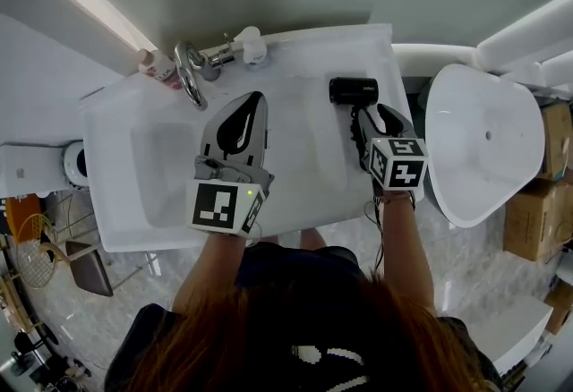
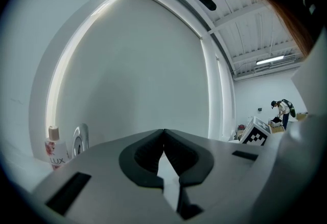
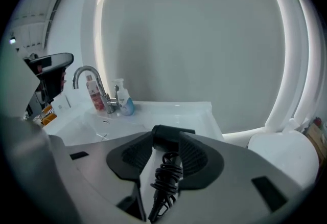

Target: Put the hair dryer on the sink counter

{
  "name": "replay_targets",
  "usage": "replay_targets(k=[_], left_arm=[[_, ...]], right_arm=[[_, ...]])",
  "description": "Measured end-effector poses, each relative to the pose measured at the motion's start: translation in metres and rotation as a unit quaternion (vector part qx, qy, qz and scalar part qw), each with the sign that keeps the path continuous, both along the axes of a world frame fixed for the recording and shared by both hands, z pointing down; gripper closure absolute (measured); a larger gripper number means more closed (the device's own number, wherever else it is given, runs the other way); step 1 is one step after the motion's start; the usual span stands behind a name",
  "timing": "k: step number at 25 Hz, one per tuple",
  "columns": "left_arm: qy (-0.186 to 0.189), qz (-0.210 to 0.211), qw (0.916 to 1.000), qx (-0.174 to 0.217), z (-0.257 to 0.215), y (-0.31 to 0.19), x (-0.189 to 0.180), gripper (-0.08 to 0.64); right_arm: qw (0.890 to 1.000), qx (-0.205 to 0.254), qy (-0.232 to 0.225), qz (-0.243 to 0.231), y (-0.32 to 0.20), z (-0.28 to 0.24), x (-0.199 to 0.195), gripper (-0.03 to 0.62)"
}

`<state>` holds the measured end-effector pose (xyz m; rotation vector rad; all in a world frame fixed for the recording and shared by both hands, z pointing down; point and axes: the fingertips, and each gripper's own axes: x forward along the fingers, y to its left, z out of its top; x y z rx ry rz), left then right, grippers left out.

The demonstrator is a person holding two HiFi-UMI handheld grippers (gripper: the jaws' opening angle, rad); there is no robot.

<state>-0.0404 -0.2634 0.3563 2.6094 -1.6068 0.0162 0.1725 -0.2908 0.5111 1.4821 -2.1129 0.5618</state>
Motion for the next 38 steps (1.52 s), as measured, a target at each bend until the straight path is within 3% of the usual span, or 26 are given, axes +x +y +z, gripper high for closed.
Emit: replay_targets(k=[16,20,29,38], left_arm=[[0.001,0.014,0.9981,0.06,-0.072,0.018,0.005,0.541],[0.005,0.017,0.9975,0.069,-0.086,0.023,0.005,0.541],[0.033,0.018,0.9953,0.09,-0.123,0.033,-0.007,0.541],[0.036,0.009,0.994,0.103,-0.134,0.035,-0.016,0.541]], right_arm=[[0.991,0.13,-0.016,0.01,0.025,-0.127,0.001,0.541],[0.984,0.174,-0.026,0.01,0.03,-0.164,-0.001,0.575],[0.961,0.277,-0.006,0.013,0.042,-0.239,-0.01,0.575],[0.943,0.331,-0.03,0.0,0.057,-0.269,-0.028,0.575]])
